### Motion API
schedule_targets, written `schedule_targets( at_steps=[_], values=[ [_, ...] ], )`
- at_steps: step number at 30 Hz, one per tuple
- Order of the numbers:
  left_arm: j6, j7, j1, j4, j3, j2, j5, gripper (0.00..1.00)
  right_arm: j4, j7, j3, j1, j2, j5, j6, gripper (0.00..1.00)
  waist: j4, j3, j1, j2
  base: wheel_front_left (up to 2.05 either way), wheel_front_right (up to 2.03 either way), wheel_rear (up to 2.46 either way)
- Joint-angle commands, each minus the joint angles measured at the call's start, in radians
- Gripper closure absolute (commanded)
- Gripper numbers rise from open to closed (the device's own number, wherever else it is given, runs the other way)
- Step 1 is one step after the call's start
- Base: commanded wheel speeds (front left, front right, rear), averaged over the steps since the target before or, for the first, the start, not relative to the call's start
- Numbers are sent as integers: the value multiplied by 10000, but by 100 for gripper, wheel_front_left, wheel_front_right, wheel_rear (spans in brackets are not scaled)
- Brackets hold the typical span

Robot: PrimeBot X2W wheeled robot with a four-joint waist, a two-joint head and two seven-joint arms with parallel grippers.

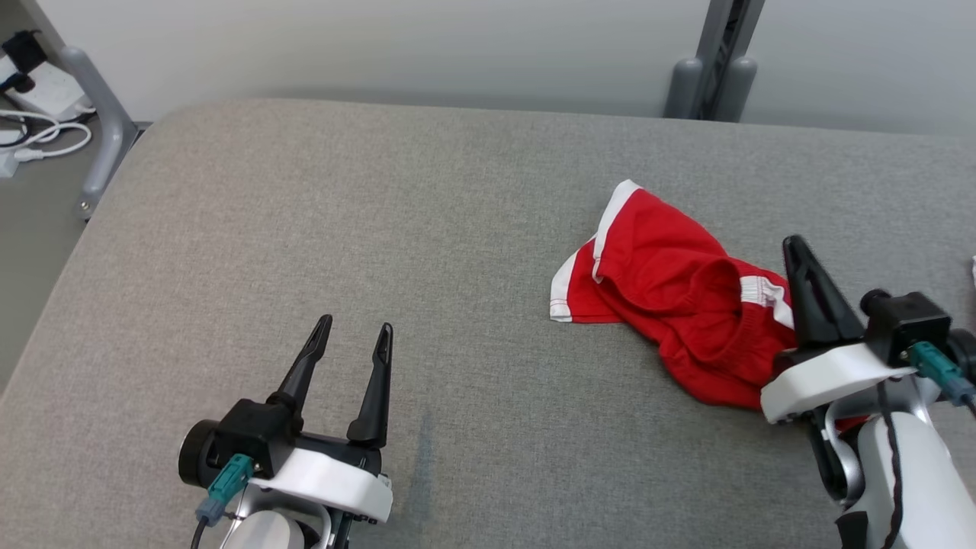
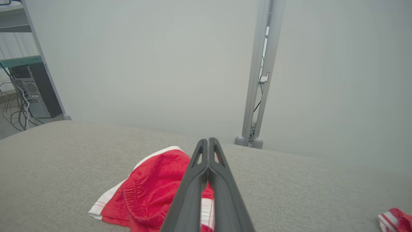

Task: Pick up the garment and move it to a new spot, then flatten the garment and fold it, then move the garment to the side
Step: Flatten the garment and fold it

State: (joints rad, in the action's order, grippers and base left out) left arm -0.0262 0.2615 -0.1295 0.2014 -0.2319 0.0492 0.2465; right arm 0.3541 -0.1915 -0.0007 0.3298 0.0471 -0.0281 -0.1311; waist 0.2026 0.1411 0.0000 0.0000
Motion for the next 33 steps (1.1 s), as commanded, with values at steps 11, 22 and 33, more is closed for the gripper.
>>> schedule_targets(
  at_steps=[11, 22, 33],
  values=[
    [84, 34, 327, -88, 17, 33, 105, 0, -1399, 606, 279, -453, 64, -212, 8, 100, -354, -564, 0, 0, 0, 0, 0],
    [168, 34, 610, -351, 326, 33, 154, 0, -3027, 464, 372, -1169, 66, -425, 8, 100, -757, -770, 0, 0, 0, 0, 0],
    [110, 34, 752, -239, 572, 33, 206, 0, -3215, 1391, -59, -2690, 56, -1010, 6, 0, -1284, -784, 0, 0, 0, 0, 0]
  ],
)
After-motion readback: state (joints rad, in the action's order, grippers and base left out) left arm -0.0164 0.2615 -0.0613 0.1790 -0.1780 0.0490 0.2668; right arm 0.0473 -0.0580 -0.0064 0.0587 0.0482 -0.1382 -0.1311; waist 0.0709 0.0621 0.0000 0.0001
